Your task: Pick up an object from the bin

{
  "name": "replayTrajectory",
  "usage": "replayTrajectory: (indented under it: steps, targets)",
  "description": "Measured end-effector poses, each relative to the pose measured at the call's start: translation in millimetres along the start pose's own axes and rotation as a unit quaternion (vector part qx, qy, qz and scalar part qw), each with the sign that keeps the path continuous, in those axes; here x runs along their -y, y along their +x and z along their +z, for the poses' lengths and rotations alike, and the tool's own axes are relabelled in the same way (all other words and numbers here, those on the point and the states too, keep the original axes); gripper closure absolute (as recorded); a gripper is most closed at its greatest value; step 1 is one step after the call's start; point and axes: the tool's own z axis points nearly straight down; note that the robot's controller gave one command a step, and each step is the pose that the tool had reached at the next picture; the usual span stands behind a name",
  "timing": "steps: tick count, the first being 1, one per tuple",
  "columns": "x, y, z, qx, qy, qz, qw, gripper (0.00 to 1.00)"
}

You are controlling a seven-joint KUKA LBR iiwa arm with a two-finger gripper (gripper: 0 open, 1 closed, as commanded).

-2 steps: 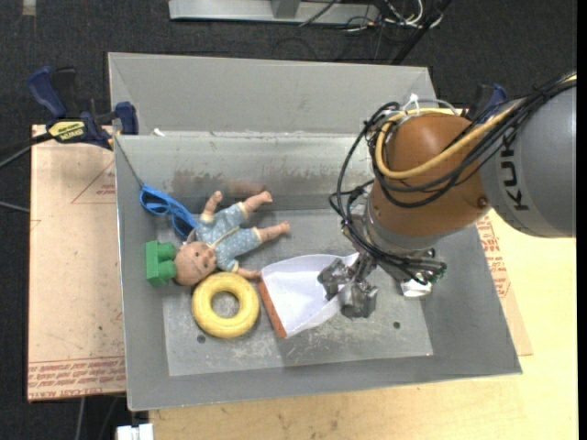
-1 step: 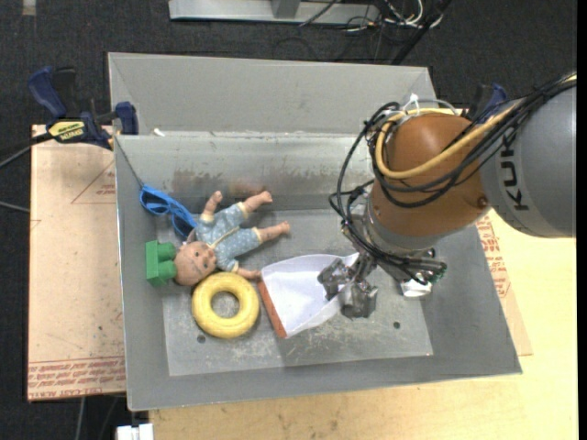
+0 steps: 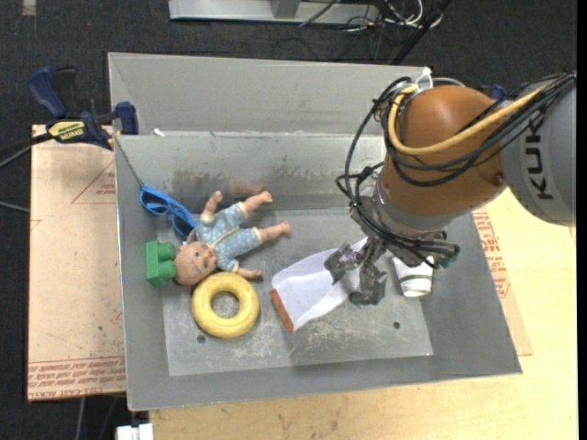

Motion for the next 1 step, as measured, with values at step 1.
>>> replayTrajectory:
  steps: [1]
  targets:
    - [0.1, -1.6, -16.7, 0.0014, 0.001, -0.001, 1.0, 1.0]
